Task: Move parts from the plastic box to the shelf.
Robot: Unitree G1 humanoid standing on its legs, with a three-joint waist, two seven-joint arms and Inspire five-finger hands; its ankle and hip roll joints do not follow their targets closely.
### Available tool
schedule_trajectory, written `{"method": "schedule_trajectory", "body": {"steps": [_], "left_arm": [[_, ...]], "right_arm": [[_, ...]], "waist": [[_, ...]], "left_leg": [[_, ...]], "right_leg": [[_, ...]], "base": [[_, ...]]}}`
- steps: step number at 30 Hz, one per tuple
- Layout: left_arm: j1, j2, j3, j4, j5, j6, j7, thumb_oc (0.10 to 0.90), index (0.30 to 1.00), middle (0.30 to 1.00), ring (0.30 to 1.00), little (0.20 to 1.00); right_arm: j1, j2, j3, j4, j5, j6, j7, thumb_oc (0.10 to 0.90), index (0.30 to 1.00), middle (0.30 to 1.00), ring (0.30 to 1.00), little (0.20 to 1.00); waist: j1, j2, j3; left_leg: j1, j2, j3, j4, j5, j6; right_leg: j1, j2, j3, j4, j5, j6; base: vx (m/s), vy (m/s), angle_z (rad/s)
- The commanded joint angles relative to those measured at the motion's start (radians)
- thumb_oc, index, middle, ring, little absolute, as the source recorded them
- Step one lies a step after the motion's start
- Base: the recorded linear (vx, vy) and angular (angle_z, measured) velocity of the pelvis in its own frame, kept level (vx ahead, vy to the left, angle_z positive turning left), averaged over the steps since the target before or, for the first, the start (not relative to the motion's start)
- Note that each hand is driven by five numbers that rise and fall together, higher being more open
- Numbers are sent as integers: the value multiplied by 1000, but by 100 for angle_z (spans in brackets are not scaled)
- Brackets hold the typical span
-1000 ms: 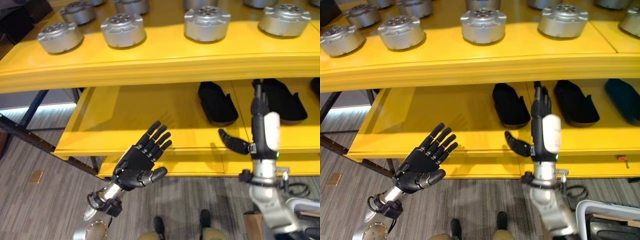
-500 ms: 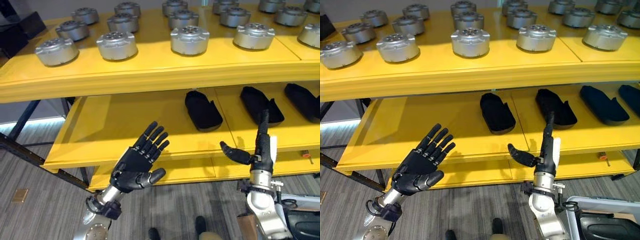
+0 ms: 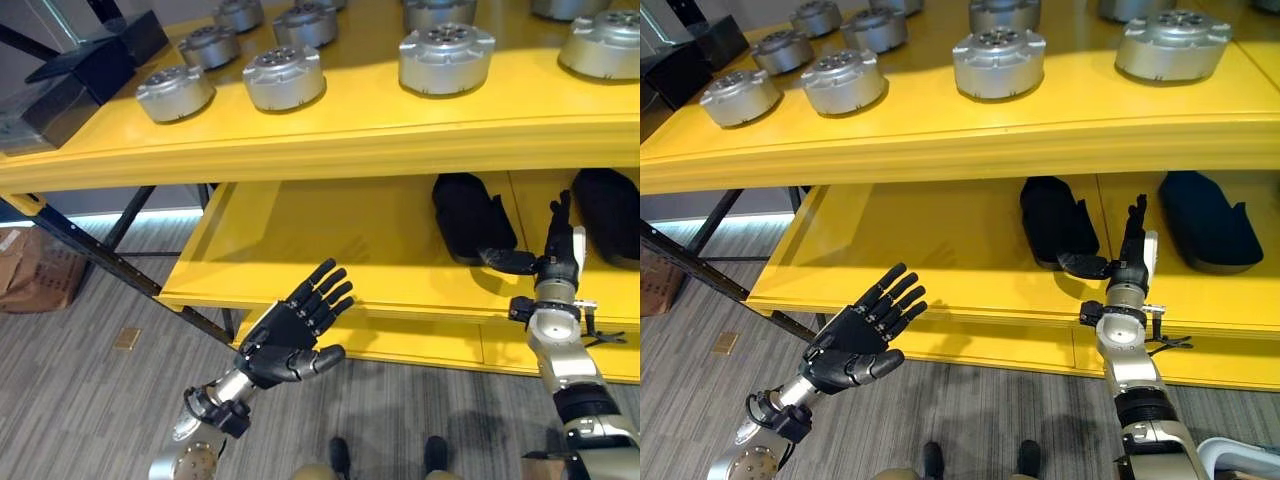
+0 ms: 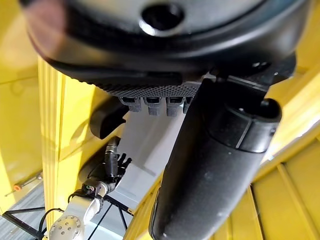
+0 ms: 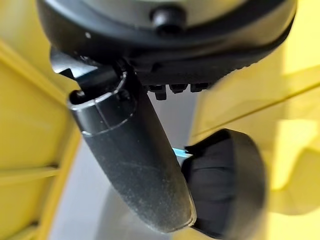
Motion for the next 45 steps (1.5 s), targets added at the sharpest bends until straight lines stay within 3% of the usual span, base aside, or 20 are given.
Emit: {"method": "schedule_trajectory", "body": {"steps": [1,11,21,32,45], "left_arm": [[-94,43,15,-86,-63,-47,-14,900,1000,1000,1000,1000],[-87,49,-15,-107,-98,-35,-3,900,1000,1000,1000,1000],[-81,73,-29,-132,-115,-23,2,900,1000,1000,1000,1000],[-91,107,-24,-149,-133,-16,-6,900,1000,1000,1000,1000],[-132,127,-18,-146,-126,-17,-3,900,1000,1000,1000,1000]], "right_arm": [[-142,-48,-50,-56,28,-77,-11,900,1000,1000,1000,1000],[-236,-156,-67,99,35,-65,30,900,1000,1000,1000,1000],[-289,-224,-45,186,17,-57,81,900,1000,1000,1000,1000],[-358,-263,6,249,28,-56,167,900,1000,1000,1000,1000],[-387,-237,56,290,66,-49,227,900,1000,1000,1000,1000]], "waist": [[0,-56,6],[-1,6,25],[-1,32,45],[5,42,77],[12,22,107]], "left_leg": [[-26,-18,-59,118,-119,7],[-47,-30,-61,144,-108,-6],[-66,-33,-55,168,-107,-12],[-92,-34,-55,185,-98,-15],[-124,-19,-53,212,-84,-21]], "right_leg": [[-13,18,-19,143,-166,-46],[-45,2,-26,191,-189,-56],[-73,-11,-30,223,-199,-56],[-107,-12,-30,244,-205,-57],[-135,-2,-39,253,-203,-61]], "base": [[49,4,0],[29,7,1],[11,-10,0],[-19,-38,-1],[-40,-55,1]]}}
